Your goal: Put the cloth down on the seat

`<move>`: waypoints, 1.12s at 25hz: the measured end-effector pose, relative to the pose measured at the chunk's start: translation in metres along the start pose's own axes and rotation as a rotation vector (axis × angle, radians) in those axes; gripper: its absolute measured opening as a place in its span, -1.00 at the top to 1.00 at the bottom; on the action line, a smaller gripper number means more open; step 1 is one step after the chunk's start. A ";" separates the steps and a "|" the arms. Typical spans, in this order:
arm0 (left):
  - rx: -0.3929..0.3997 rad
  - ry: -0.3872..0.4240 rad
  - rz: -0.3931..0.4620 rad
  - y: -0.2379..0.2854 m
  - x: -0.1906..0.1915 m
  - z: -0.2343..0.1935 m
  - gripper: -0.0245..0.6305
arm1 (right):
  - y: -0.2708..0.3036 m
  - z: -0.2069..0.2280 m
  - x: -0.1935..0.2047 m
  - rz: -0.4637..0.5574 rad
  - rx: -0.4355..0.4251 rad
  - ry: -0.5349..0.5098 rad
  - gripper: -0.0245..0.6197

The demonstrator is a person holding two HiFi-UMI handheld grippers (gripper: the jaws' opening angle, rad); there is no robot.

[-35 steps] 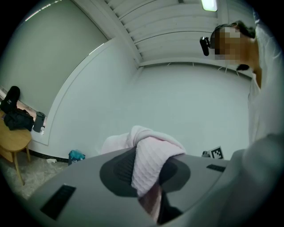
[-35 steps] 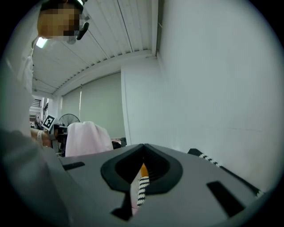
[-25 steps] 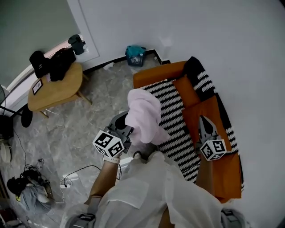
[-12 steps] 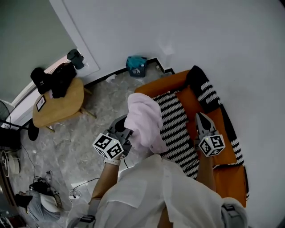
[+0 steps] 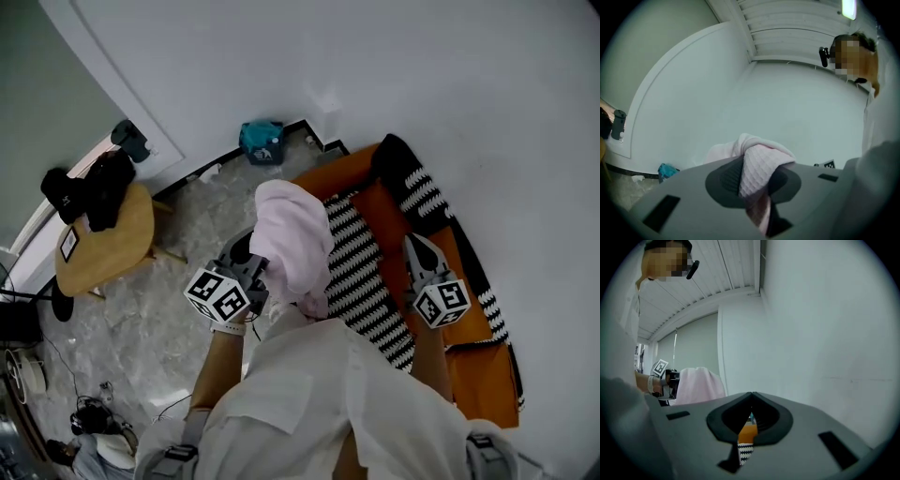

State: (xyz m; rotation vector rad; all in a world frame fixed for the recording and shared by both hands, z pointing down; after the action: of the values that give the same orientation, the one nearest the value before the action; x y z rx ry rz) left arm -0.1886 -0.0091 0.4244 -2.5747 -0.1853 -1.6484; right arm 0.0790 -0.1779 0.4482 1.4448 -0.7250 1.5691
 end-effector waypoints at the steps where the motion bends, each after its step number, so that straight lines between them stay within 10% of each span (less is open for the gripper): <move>1: 0.016 -0.003 -0.005 0.010 -0.002 -0.005 0.66 | 0.001 0.005 -0.001 -0.001 0.020 0.004 0.89; 28: 0.565 -0.061 -0.365 0.254 0.067 -0.092 0.66 | 0.026 0.030 -0.004 -0.004 0.550 0.069 0.89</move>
State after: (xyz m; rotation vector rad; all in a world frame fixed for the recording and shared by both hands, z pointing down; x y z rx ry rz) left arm -0.2064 -0.2684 0.5236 -2.2331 -1.0150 -1.3413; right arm 0.0701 -0.2162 0.4528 1.7616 -0.2508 1.8956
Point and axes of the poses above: the fingertips, and each gripper's own axes: y forward along the fingers, z to its right, x out of its underside, the point moved 2 cm from there along -y, backward along the fingers, and after that the axes turned 1 degree about x, right-handed, at the moved point
